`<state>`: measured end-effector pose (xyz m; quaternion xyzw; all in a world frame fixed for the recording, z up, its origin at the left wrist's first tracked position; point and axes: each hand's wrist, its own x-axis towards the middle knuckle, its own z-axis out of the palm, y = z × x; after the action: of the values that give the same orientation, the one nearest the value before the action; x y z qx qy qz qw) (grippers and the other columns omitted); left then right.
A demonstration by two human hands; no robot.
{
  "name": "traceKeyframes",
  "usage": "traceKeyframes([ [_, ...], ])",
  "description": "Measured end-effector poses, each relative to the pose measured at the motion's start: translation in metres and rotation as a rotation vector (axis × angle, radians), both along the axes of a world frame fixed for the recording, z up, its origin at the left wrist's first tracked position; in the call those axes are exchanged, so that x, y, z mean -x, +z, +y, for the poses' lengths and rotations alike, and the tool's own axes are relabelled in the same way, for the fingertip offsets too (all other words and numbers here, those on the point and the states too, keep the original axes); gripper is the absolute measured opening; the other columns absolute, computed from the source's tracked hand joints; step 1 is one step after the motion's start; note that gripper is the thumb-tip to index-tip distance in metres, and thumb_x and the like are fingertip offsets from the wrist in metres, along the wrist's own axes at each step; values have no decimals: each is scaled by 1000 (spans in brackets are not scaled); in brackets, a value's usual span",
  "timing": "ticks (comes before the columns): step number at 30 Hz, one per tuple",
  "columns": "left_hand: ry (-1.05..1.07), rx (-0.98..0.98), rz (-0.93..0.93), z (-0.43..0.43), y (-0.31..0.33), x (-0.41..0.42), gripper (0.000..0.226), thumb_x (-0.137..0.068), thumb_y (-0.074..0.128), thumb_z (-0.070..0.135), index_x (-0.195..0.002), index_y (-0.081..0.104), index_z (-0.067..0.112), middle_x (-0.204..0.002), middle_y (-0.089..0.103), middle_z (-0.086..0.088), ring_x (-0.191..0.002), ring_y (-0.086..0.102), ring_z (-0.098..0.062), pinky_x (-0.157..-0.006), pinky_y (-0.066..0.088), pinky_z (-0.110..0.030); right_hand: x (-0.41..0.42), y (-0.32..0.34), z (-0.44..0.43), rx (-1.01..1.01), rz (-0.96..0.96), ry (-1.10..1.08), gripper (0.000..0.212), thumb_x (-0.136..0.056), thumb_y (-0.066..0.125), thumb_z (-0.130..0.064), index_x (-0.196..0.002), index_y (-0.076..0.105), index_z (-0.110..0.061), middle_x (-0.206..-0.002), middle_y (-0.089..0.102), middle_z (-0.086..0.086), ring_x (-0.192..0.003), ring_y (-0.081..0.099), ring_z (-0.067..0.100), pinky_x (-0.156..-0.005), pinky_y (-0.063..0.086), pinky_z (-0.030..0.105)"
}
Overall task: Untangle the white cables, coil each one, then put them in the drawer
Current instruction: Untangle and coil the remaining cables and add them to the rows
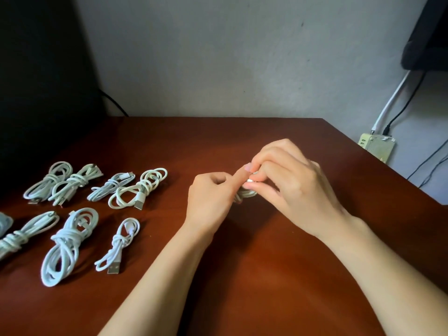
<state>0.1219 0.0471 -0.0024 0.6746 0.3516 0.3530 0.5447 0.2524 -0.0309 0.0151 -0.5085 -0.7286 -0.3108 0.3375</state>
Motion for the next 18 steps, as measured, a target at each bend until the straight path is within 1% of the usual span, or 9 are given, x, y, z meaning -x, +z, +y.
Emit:
traceKeyframes([
  [2,13,-9,-17,0,-1,-1,49,-82,65,48,-48,62,13,-42,51,7,-39,40,-3,-52,31,-24,2,2,0,-32,-104,-16,21,-86,67,-14,-70,63,-2,-85,65,6,-89,56,18,-64,46,24],
  [3,22,-28,-19,1,-3,-1,48,-81,66,47,-46,62,14,-43,53,5,-43,42,-3,-54,34,-25,3,2,-1,-45,-131,-18,21,-86,66,-13,-69,62,-2,-84,65,6,-87,57,20,-67,46,26],
  [6,32,-69,-37,6,-4,-1,49,-81,68,47,-41,60,20,-43,52,7,-45,43,-2,-56,34,-24,2,4,-2,-45,-95,-10,22,-89,63,-13,-70,61,-1,-84,64,7,-82,57,21,-68,47,31],
  [10,-55,-121,-45,7,-2,0,48,-87,61,44,-49,58,15,-41,48,11,-42,40,0,-49,30,-14,-2,2,0,15,245,-25,26,-88,62,-27,-75,62,-4,-89,59,1,-80,56,12,-68,47,28],
  [12,-95,-142,16,4,-2,-2,51,-93,53,45,-54,58,12,-38,46,12,-37,39,-1,-44,28,-12,-5,-1,3,60,382,-2,25,-87,61,-28,-77,63,-5,-90,55,-3,-82,55,5,-71,47,20],
  [14,-124,-135,64,1,-3,-4,53,-95,46,46,-56,57,12,-38,47,12,-35,40,-1,-43,28,-12,-6,-4,5,112,496,36,25,-87,59,-28,-79,63,-5,-89,53,-6,-83,56,3,-70,46,11],
  [15,-138,-120,69,0,-3,-5,53,-96,45,46,-57,57,12,-40,49,12,-35,41,-1,-43,28,-12,-5,-5,6,135,555,50,24,-86,59,-29,-79,63,-7,-88,54,-7,-84,56,4,-68,46,11],
  [16,-151,-108,68,0,-3,-6,53,-96,45,46,-59,58,10,-44,51,11,-36,41,0,-44,29,-12,-5,-6,7,155,612,56,23,-86,58,-31,-80,62,-9,-88,56,-8,-84,57,5,-67,46,12],
  [18,-161,-102,61,-1,-4,-6,54,-96,45,47,-66,62,5,-56,56,9,-41,40,0,-48,32,-17,-3,-9,8,203,718,43,24,-88,57,-33,-81,61,-10,-85,62,-6,-82,60,11,-68,49,23],
])
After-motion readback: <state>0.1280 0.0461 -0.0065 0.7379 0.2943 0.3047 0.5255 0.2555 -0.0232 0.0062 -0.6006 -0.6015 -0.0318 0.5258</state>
